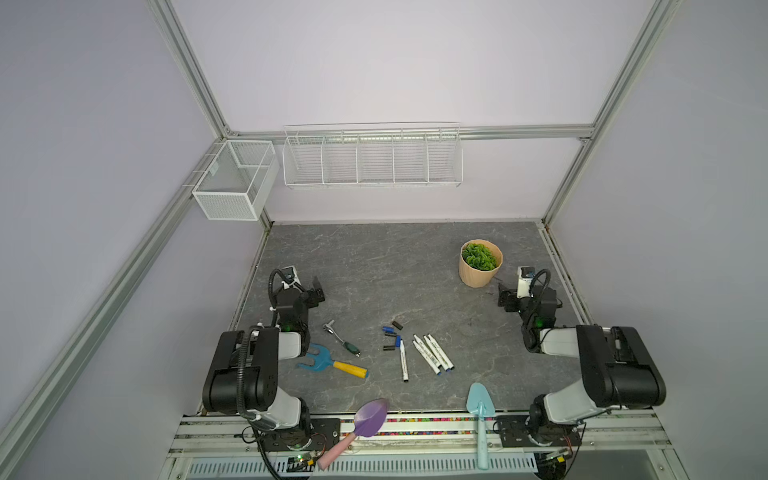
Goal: Insert the pens into the pen caps
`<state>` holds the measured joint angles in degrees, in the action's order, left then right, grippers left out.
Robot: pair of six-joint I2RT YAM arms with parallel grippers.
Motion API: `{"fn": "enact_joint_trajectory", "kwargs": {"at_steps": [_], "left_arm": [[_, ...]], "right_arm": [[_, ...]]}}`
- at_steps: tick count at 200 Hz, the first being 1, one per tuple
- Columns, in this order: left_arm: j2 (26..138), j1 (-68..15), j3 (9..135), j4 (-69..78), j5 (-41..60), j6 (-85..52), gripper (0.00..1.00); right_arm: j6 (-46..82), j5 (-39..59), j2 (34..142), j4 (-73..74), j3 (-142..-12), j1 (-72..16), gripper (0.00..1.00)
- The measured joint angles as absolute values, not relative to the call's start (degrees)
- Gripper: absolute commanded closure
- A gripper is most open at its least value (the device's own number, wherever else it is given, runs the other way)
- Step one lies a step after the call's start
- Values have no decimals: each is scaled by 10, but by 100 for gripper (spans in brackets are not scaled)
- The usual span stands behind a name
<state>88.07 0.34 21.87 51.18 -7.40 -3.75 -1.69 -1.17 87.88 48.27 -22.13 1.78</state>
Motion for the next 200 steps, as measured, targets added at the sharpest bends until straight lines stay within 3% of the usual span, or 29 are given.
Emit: {"fn": "enact_joint_trajectory", "kwargs": {"at_steps": [200], "left_arm": [[881, 3, 219, 512, -74, -37, 1]], "right_arm": [[-17, -6, 879, 483, -221, 18, 11]]}}
